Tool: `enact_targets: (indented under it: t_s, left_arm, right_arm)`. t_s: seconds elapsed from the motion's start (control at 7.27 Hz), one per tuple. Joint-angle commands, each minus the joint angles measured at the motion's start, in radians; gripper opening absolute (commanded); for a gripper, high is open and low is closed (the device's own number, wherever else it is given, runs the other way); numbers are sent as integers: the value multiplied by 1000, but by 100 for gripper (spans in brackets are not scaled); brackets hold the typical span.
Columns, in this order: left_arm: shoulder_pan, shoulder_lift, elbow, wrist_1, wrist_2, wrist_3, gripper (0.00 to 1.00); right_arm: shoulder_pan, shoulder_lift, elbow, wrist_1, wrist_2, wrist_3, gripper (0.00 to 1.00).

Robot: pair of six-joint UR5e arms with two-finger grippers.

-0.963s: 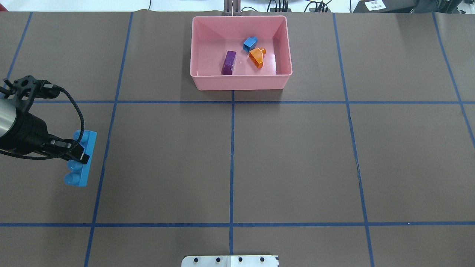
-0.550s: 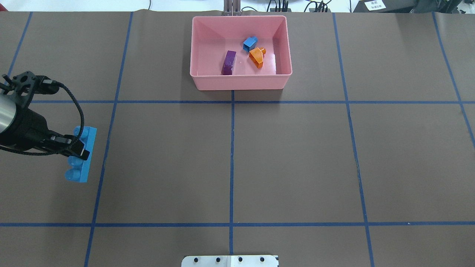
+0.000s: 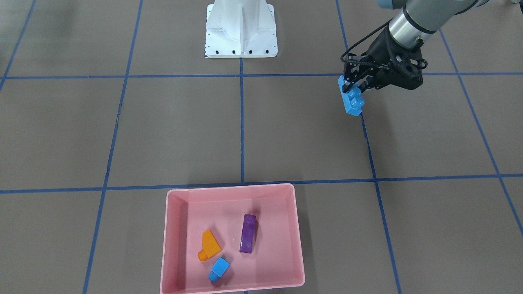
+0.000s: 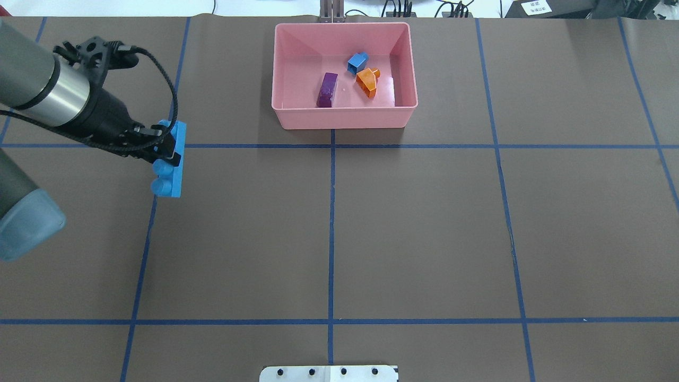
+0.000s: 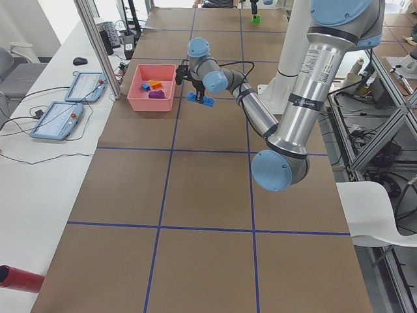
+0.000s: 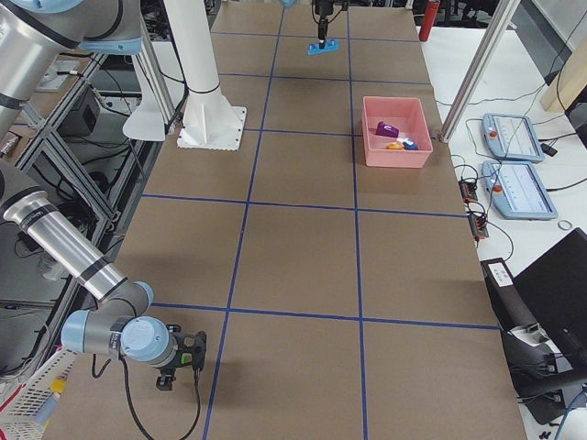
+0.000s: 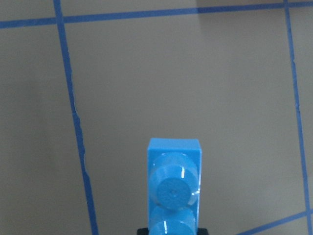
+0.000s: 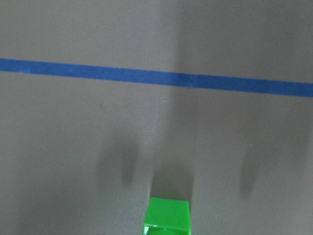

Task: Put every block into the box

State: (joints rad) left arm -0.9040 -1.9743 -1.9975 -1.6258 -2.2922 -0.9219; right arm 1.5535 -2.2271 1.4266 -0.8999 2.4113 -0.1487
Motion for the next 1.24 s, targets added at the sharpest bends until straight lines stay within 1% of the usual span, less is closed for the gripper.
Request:
enact_targets:
  t_s: [0.0,0.14,0.28,0.41,0.55,0.69,0.83,0.96,1.1]
  left_arm:
    - [-27,-270,232,-9,0,-76,0]
    - [-29,-340,317,-23,7,-83,0]
    - [-32,-409,420,-84,19,-106,0]
    - [-35,-464,531,-176,31,-133,0]
    - [-35,-509,624,-253,54,-159,0]
    - [-35,-579,725,-288,75,-173,0]
    - [-33,-657,821,-331,101,-228,0]
    - [-30,-714,923,-421,143,-289,0]
    - [-9,-763,1033,-519,228,-360,0]
  right_arm:
    - [-1,1,-12,-1,18,3,99]
    - [-1,1,-12,-1,25,4,98]
    - [-1,1,-14,-1,35,6,84]
    - [-1,1,-14,-1,44,44,31]
    - [-4,6,-14,-1,46,49,0]
    - [-9,12,-14,-1,46,43,0]
    - [-13,15,-12,-1,64,40,0]
    - [-13,18,-8,1,69,40,0]
    - [-13,17,6,1,78,41,0]
